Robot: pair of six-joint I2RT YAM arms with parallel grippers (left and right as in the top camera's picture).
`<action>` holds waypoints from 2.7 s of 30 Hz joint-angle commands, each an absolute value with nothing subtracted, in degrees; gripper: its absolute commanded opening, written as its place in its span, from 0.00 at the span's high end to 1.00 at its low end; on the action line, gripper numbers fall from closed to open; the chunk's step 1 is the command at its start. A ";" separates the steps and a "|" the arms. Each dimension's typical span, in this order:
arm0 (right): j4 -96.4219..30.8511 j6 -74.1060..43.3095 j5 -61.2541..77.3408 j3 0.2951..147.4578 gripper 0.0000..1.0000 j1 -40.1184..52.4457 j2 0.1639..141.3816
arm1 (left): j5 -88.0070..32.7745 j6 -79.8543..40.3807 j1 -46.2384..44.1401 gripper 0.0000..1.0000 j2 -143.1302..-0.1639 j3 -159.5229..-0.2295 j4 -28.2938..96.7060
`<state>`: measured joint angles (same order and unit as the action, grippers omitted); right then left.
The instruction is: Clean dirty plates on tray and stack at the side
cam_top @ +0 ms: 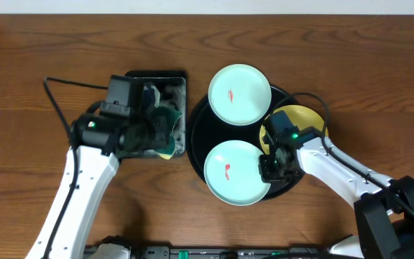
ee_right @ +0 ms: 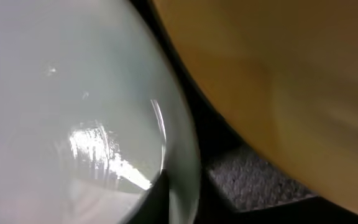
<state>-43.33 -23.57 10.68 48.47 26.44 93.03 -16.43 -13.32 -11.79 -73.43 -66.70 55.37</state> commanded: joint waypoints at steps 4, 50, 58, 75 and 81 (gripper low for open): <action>-37.04 -26.02 8.36 48.10 0.99 27.05 92.84 | -17.02 -13.21 -11.99 0.92 -72.36 -67.61 57.36; -34.85 -33.63 -1.67 48.10 0.99 27.09 92.84 | -15.88 -50.04 -39.92 0.93 -108.53 -55.61 13.98; -35.11 -33.61 -1.67 48.10 0.99 27.09 92.84 | 0.27 -45.23 -39.57 0.93 -108.18 -57.28 22.96; -35.55 -33.61 -1.69 48.10 0.99 27.09 92.84 | -2.55 -47.77 -39.72 0.93 -107.46 -64.18 31.03; -35.57 -33.58 -1.69 48.10 0.99 27.09 92.84 | -13.61 -52.71 -40.40 0.93 -107.48 -63.99 25.56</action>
<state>-34.65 -33.71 1.19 48.31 27.22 92.75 -7.09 -49.21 -40.23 -105.78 -65.17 26.20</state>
